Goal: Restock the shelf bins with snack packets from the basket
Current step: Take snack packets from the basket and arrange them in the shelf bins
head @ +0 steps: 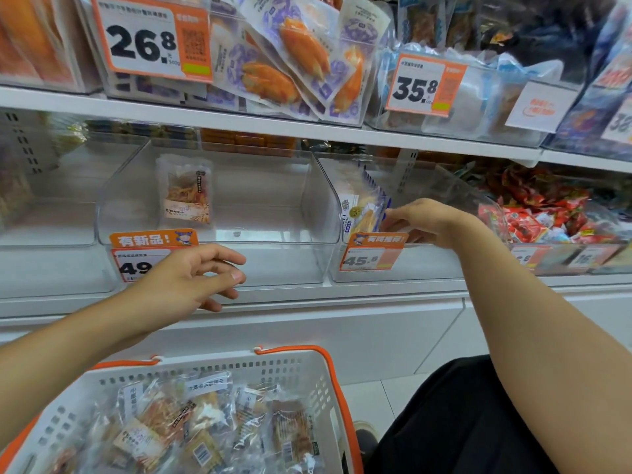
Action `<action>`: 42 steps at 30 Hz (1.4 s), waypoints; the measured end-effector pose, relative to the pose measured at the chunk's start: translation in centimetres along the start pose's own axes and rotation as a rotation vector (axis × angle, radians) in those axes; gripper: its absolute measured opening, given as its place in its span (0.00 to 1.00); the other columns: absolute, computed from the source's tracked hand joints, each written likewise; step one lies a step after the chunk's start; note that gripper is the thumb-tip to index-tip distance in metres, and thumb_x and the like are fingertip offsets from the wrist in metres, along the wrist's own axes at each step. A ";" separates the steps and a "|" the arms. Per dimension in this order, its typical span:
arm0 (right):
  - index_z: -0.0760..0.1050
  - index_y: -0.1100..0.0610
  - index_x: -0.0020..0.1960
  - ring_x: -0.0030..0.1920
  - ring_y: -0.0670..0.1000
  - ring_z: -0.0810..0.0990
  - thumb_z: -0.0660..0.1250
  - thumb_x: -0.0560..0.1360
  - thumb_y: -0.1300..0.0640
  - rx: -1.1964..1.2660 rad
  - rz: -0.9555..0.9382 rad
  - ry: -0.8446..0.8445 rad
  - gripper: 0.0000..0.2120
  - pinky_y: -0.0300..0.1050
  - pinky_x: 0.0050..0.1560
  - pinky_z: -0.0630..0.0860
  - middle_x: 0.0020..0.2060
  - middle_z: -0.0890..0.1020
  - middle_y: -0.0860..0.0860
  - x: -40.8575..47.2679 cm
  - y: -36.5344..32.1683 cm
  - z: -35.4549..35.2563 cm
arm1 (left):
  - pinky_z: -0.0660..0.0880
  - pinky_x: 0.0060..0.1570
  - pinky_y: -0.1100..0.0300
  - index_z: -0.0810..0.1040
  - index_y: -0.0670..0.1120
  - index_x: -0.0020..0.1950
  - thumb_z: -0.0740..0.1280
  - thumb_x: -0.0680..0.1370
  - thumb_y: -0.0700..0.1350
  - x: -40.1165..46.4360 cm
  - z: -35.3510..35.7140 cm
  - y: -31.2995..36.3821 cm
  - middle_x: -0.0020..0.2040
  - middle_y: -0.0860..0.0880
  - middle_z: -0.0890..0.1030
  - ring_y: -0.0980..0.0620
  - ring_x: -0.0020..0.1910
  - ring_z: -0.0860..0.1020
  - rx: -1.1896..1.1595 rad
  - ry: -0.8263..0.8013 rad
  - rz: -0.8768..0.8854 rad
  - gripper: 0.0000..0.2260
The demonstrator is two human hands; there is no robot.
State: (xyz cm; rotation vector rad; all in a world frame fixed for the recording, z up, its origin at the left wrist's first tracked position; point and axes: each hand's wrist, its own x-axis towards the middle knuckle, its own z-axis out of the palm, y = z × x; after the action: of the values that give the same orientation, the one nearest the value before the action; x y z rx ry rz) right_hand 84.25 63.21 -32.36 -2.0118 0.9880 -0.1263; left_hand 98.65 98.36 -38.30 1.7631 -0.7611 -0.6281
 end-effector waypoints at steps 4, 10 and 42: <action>0.79 0.66 0.57 0.46 0.57 0.85 0.61 0.78 0.64 0.372 0.013 -0.018 0.12 0.50 0.50 0.82 0.50 0.85 0.62 0.3 -0.1 -0.3 | 0.80 0.38 0.59 0.80 0.49 0.56 0.68 0.78 0.40 0.4 -0.1 0.0 0.48 0.48 0.85 0.50 0.45 0.84 -0.038 0.028 -0.017 0.08; 0.79 0.64 0.53 0.44 0.55 0.87 0.73 0.75 0.59 0.224 -0.077 0.079 0.10 0.47 0.44 0.84 0.47 0.86 0.58 1.5 0.4 0.8 | 0.80 0.38 0.60 0.80 0.48 0.56 0.68 0.78 0.40 0.6 -0.3 -0.1 0.48 0.47 0.85 0.49 0.44 0.84 -0.047 0.028 -0.027 0.08; 0.81 0.64 0.44 0.33 0.50 0.86 0.80 0.66 0.45 -0.022 -0.113 0.445 0.22 0.52 0.42 0.85 0.37 0.85 0.54 2.9 -0.1 2.3 | 0.79 0.40 0.58 0.80 0.50 0.56 0.68 0.78 0.41 0.5 -0.5 0.1 0.47 0.50 0.86 0.51 0.44 0.84 -0.023 0.018 -0.027 0.08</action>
State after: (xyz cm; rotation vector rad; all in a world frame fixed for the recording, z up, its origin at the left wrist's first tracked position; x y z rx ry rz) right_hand 87.26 62.78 -34.43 -2.1051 1.1465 -0.6497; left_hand 99.33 98.33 -38.10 1.7583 -0.7163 -0.6364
